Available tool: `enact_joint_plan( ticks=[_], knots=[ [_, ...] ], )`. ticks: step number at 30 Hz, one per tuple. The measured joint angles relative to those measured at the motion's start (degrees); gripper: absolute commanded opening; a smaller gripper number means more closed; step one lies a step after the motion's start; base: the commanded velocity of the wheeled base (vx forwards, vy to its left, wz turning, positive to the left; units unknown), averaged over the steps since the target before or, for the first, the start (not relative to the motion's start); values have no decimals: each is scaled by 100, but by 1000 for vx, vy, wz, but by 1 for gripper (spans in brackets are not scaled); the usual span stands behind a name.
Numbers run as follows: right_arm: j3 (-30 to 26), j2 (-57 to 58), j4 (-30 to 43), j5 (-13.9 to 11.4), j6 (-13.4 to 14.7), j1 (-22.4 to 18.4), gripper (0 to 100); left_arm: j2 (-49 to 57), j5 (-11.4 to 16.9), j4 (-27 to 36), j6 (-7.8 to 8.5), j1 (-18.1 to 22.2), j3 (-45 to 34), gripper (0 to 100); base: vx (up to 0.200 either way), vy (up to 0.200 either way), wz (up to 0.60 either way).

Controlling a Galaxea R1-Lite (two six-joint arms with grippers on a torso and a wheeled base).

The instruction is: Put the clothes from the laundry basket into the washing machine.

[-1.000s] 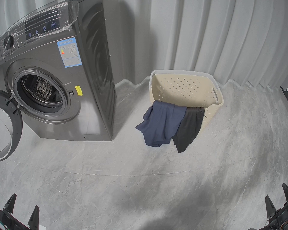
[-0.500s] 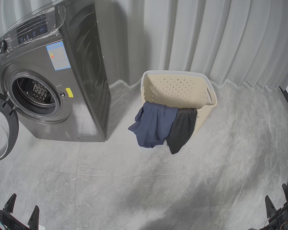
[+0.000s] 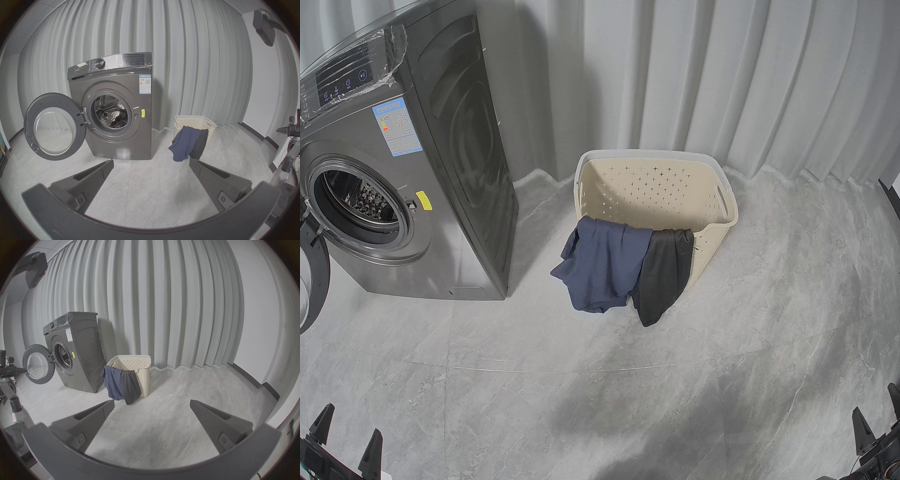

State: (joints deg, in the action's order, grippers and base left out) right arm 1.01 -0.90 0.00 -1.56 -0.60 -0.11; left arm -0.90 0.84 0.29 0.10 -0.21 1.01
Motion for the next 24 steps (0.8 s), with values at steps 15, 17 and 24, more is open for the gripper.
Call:
enact_joint_plan(
  ticks=[15, 17, 24],
  knots=[
    [0, -2, 11, 6, 0, -11, 100, 0, 5, -2, 0, 2, 0, 100, 200, 0, 0],
    [0, -2, 11, 1, -2, -11, 100, -2, 5, -2, -2, 2, 0, 100, 100, 0, 0],
    [0, -2, 10, 0, -16, 4, 100, -2, -2, -5, -17, 5, 0, 100, 0, 0, 0]
  ],
)
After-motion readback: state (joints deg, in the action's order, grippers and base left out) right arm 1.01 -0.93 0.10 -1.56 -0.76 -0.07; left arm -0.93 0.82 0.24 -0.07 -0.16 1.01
